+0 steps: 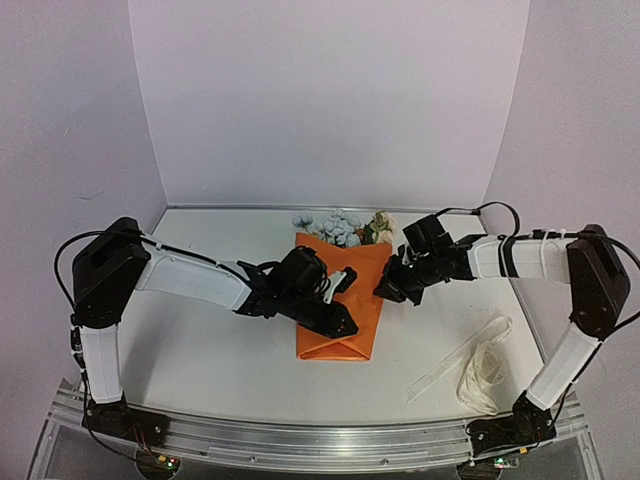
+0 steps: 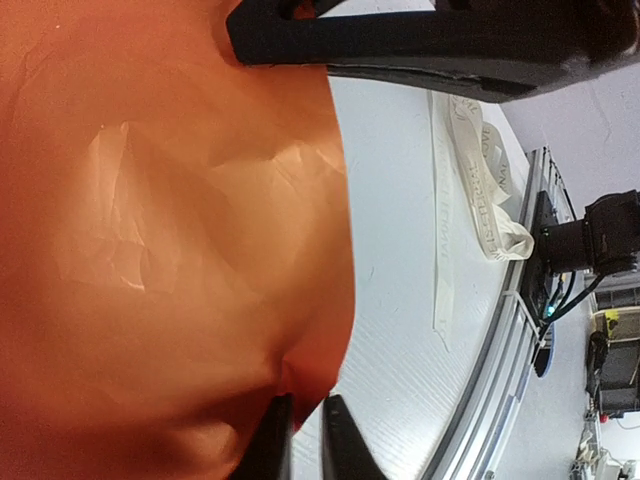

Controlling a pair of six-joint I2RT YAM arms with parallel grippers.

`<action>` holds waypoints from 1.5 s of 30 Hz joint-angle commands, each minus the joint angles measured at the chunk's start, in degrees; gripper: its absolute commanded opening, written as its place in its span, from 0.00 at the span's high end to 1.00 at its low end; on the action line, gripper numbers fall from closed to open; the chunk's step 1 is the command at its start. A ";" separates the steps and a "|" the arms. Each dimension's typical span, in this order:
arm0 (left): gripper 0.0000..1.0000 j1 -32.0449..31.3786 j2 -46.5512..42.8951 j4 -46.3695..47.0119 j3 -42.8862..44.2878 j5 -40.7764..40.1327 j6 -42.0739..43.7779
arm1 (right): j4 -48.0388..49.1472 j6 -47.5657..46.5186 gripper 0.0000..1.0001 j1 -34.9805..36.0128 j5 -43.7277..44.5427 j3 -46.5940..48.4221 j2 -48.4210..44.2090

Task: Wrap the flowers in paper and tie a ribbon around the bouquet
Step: Fold the two-thirds-folded wrapping paper at the center of the board, then press the fold line on the folded wrapping paper.

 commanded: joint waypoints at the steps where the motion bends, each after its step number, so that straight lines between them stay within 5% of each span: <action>1: 0.66 0.84 -3.40 -1.89 1.85 -0.05 1.02 | 1.95 -2.49 1.00 -0.96 -0.73 2.56 2.50; 5: 0.55 3.18 -8.23 -2.42 -1.78 0.32 0.46 | 2.02 -5.39 1.00 -2.11 -2.73 3.51 5.54; 19: 0.89 8.43 -9.15 -5.01 -12.66 3.27 -0.32 | 0.72 -8.16 1.00 -3.60 -1.97 5.05 10.06; 26: 0.92 8.41 -4.91 -4.86 -12.04 5.36 -0.41 | -1.89 -9.29 0.98 -3.71 -1.72 5.59 9.77; 35: 0.93 8.25 -3.12 -4.71 -11.46 7.16 -0.50 | -11.21 -10.26 0.79 -3.11 -3.44 4.69 2.52; 45: 0.93 7.73 -2.02 -3.79 -11.22 7.76 -1.25 | -12.38 -7.50 0.81 5.62 -7.45 5.56 1.20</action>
